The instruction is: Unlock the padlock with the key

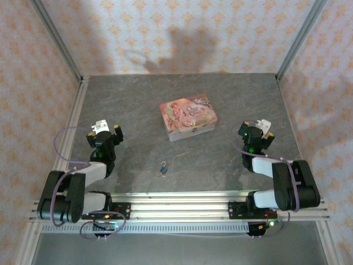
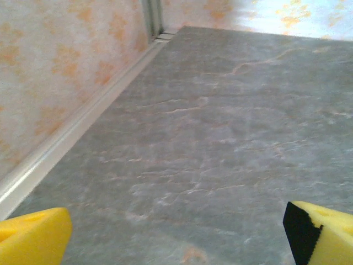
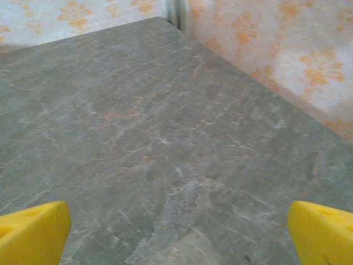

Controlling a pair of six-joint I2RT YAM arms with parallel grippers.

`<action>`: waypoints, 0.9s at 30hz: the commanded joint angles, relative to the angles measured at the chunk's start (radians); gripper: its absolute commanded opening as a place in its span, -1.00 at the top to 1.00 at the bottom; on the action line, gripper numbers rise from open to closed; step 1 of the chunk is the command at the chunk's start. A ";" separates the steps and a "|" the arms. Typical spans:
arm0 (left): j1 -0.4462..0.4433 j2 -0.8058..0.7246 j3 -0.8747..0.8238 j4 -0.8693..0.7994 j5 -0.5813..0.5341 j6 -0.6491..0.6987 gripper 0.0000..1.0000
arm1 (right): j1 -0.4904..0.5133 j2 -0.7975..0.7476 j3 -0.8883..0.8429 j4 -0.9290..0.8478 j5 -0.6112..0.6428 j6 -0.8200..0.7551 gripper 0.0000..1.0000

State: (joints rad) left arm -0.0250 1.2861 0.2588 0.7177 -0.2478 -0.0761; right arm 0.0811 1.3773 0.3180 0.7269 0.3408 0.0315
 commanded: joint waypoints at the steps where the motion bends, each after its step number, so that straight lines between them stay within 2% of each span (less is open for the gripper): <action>1: 0.005 0.105 0.052 0.128 0.082 0.023 -1.00 | -0.011 0.126 -0.019 0.260 -0.115 -0.051 -0.99; 2: 0.005 0.136 0.059 0.146 0.088 0.025 -1.00 | -0.011 0.162 -0.025 0.328 -0.117 -0.063 -0.99; 3: 0.005 0.170 0.074 0.145 0.095 0.027 -1.00 | -0.011 0.157 -0.012 0.298 -0.115 -0.060 -0.99; 4: 0.004 0.207 0.105 0.136 0.099 0.035 -1.00 | -0.011 0.126 0.025 0.174 -0.103 -0.043 -0.99; 5: 0.000 0.205 0.141 0.070 0.104 0.044 -1.00 | -0.014 0.130 0.054 0.127 -0.078 -0.031 -0.99; 8: -0.033 0.209 0.165 0.021 0.082 0.073 -1.00 | -0.014 0.140 0.083 0.079 -0.066 -0.027 -0.99; 27: -0.034 0.211 0.163 0.033 0.082 0.076 -1.00 | -0.012 0.153 0.085 0.093 -0.079 -0.040 -0.99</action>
State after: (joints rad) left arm -0.0574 1.5017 0.4091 0.7517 -0.1608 -0.0174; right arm 0.0727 1.5269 0.3840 0.8299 0.2684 0.0013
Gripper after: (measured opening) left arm 0.998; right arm 0.994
